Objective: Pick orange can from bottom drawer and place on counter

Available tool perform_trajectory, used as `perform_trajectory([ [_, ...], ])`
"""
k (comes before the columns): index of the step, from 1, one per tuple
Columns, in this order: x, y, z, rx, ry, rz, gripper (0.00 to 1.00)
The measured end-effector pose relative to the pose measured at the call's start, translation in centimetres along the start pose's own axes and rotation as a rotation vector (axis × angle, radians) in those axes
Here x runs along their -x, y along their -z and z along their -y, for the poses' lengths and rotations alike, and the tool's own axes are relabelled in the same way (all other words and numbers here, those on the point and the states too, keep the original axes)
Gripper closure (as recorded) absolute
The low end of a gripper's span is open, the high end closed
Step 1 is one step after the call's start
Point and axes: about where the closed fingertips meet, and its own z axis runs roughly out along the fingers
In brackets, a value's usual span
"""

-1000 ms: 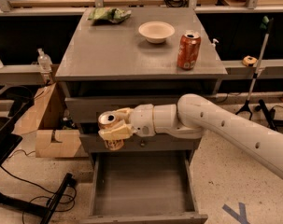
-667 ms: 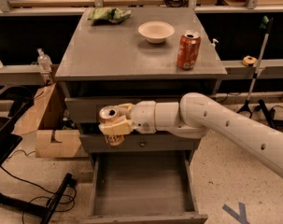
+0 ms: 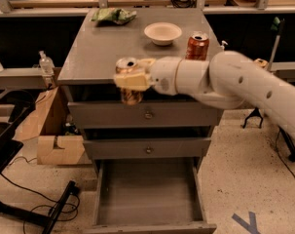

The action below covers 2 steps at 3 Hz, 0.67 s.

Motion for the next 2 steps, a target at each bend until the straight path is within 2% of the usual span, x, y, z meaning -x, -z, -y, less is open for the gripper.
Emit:
perform_trajectory([
  [1,4.8,-0.3,3.2,-0.057,0.002,0.034,1.0],
  [2,8.1,-3.0,6.3,-0.084,0.002,0.118,1.0],
])
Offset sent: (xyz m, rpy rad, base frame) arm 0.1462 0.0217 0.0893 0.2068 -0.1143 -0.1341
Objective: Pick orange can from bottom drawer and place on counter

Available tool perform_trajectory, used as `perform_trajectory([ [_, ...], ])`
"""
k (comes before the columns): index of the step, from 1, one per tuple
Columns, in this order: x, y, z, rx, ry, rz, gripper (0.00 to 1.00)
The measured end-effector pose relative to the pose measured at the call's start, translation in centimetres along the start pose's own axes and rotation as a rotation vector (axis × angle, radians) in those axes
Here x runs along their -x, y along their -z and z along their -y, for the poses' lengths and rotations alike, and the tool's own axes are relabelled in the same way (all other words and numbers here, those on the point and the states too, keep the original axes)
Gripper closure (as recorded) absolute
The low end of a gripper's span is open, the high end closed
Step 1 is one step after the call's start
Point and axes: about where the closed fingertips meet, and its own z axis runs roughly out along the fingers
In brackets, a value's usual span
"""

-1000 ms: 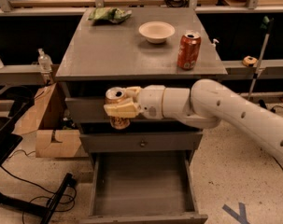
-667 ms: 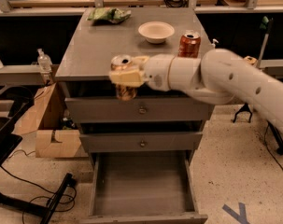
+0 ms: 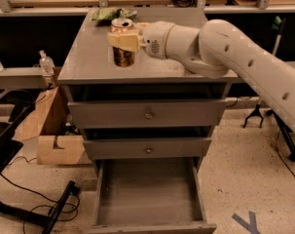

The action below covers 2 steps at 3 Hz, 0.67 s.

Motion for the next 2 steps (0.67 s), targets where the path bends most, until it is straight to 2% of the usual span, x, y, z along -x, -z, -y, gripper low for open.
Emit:
perform_trajectory([
  [1,0.6,-4.7,2.9,-0.031,0.005,0.043,1.0],
  [2,0.0,-9.1,4.5,-0.055,0.023,0.023,1.0],
])
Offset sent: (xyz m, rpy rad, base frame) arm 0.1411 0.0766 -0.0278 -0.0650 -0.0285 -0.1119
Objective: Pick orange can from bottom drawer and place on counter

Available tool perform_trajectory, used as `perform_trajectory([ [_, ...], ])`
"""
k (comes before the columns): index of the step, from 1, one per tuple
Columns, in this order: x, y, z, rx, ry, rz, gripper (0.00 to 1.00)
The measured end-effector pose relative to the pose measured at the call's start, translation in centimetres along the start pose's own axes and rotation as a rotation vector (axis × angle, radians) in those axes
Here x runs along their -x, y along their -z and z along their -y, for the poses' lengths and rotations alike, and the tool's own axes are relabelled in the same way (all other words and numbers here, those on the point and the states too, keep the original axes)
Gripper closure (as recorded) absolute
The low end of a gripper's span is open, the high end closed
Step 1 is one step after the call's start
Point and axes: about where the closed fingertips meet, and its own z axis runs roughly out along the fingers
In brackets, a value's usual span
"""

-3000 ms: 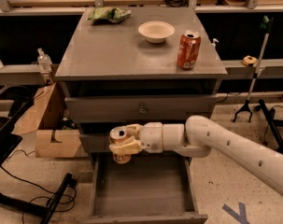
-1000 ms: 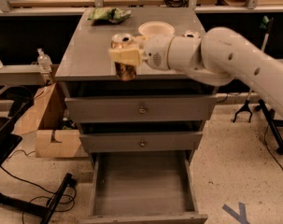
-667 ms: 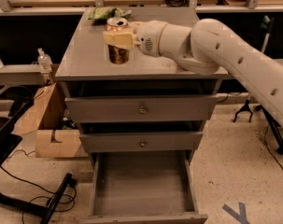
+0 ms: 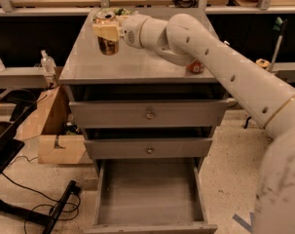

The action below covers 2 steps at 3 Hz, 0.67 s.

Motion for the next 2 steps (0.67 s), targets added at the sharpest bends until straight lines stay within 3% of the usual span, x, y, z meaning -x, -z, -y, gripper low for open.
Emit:
perform_trajectory([
  [1,-3.5,-3.3,2.5,-0.045,-0.007,-0.069,1.0],
  [2,-7.0,-4.9,3.6,-0.045,-0.051,-0.091,1.0],
])
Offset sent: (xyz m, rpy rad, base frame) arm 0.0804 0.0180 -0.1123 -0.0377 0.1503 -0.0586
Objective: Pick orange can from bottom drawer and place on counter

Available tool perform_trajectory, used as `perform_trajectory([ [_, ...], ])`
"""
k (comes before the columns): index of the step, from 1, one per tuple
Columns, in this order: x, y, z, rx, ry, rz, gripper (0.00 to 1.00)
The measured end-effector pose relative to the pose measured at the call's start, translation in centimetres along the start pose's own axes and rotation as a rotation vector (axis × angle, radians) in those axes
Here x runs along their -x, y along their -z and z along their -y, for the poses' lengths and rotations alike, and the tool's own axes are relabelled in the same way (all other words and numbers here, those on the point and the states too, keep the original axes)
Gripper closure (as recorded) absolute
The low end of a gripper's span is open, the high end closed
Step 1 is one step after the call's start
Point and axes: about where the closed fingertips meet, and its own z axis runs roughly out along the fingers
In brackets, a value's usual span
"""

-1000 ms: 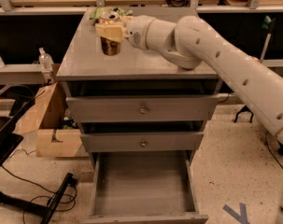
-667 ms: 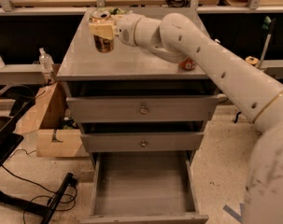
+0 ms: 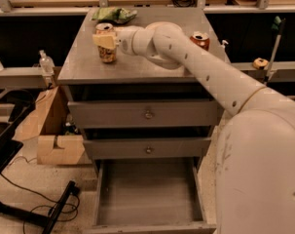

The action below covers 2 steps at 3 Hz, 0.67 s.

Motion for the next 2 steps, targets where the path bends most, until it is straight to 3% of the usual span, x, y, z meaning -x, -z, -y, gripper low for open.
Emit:
perform_trajectory([
  [2,0.08,-0.1,-0.02,0.001,-0.002,-0.002,0.58],
])
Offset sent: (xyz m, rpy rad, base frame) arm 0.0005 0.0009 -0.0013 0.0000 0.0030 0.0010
